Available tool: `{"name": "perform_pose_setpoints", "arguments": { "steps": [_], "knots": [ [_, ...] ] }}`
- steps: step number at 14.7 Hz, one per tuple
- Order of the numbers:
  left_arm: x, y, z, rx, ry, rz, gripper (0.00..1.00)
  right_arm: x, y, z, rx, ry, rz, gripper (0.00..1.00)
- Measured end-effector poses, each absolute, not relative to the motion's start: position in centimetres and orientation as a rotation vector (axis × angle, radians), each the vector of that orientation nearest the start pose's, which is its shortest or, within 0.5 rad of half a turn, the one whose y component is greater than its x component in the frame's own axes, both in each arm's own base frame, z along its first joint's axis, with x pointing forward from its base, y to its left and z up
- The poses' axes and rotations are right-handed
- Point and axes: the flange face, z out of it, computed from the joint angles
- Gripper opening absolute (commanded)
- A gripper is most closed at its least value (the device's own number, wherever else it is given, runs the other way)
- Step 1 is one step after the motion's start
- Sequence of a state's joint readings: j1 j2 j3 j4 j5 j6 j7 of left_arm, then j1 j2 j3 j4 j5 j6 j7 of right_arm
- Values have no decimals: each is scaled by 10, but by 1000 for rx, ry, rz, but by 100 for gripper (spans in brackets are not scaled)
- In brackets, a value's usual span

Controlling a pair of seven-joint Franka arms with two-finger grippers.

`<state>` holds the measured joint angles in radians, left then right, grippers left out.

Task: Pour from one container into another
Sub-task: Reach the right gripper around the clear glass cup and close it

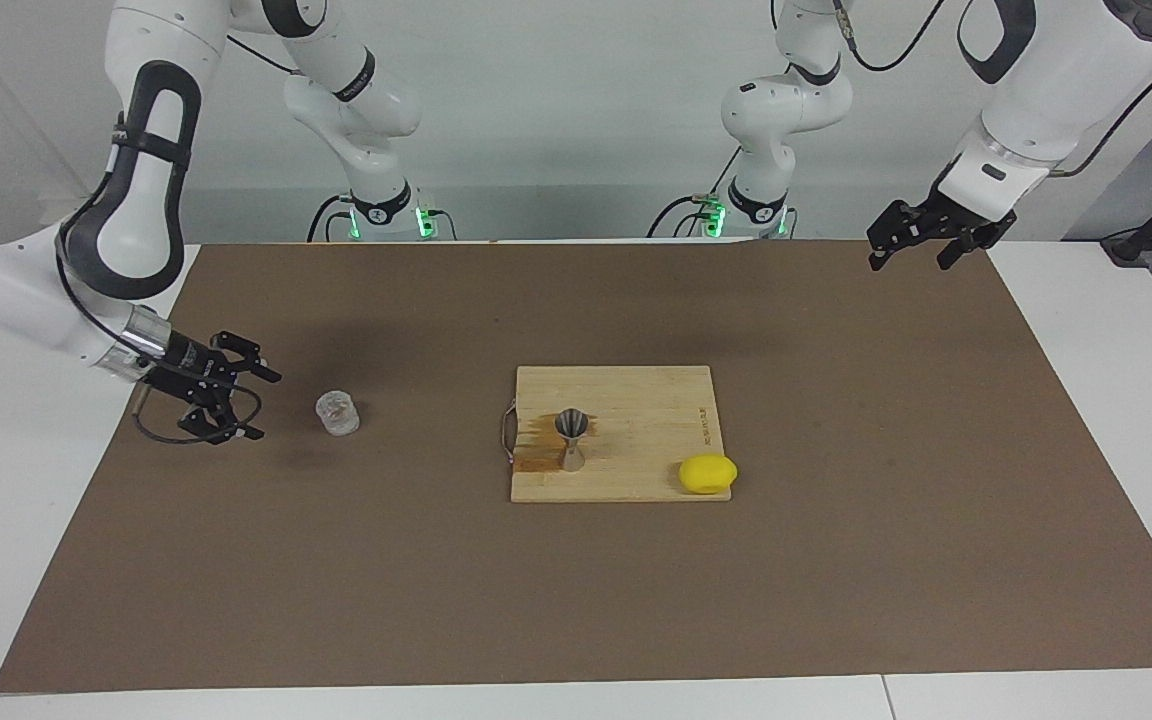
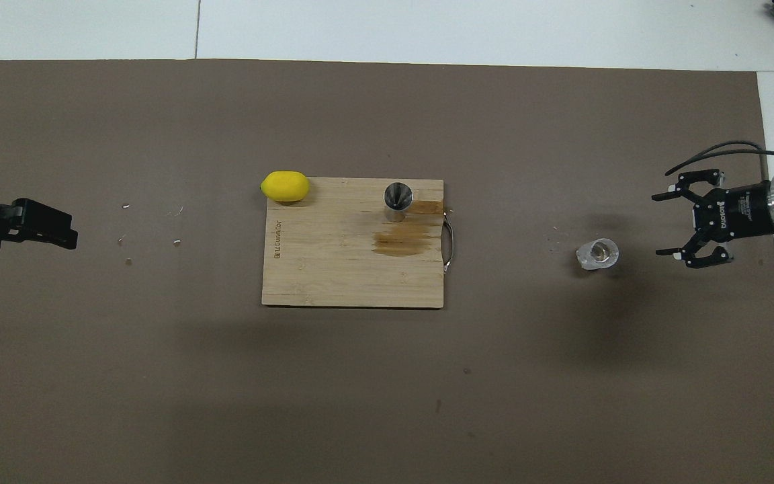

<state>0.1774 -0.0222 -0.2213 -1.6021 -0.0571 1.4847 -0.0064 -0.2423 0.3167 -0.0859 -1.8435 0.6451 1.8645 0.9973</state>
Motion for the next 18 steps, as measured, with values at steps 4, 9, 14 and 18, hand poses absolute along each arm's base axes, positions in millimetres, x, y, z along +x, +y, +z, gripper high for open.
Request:
{"name": "perform_pose_setpoints", "arguments": {
  "steps": [4, 9, 14, 18],
  "knots": [
    [533, -33, 642, -3189, 84, 117, 100, 587, -151, 310, -1788, 1875, 675, 100],
    [531, -37, 641, -3166, 101, 136, 100, 578, -152, 294, -1815, 1841, 695, 100],
    [530, -36, 637, -3162, 98, 162, 100, 564, -144, 271, -1803, 1739, 721, 100],
    [530, -34, 636, -3160, 95, 164, 100, 551, -139, 253, -1795, 1722, 737, 100]
  ]
}}
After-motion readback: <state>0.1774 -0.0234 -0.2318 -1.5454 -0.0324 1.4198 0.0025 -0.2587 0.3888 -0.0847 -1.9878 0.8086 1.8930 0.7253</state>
